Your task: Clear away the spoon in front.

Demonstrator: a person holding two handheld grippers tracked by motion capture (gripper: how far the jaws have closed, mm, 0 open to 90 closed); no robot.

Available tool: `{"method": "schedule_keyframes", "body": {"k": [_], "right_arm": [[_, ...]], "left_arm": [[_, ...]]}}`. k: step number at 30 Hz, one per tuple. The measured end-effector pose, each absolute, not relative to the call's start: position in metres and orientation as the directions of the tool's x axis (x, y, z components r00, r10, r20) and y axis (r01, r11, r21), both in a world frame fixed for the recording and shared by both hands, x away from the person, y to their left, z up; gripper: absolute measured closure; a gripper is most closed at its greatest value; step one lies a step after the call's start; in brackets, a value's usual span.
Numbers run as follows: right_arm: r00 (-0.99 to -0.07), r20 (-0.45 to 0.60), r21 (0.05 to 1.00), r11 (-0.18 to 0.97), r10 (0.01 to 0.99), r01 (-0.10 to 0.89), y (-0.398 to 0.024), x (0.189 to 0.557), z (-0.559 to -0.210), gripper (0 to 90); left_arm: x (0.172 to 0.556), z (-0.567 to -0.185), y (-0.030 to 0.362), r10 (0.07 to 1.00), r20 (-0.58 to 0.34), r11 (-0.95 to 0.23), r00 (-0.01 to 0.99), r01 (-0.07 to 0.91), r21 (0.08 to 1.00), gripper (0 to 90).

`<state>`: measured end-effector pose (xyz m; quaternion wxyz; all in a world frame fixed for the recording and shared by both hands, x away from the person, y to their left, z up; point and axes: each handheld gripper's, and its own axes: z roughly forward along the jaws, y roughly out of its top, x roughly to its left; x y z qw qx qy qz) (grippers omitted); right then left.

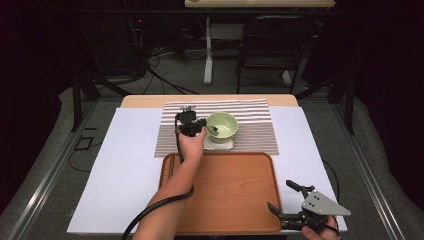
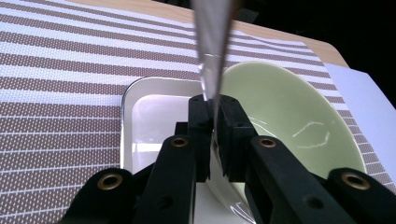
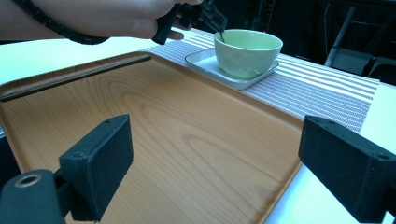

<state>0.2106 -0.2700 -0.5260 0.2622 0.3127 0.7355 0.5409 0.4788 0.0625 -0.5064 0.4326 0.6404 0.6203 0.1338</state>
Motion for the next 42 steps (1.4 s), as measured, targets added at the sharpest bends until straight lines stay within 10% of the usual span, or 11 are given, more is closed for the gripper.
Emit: {"method": "schedule_keyframes", "body": {"k": [42], "right_arm": [[-0.665, -0.055, 0.959, 0.225, 0.745, 0.173, -0.269, 0.211, -0.526, 10.3]], "left_arm": [[0.461, -0.428, 0.083, 0.884, -0.367, 0.154, 0.290, 0.561, 0.813, 89.4]]}}
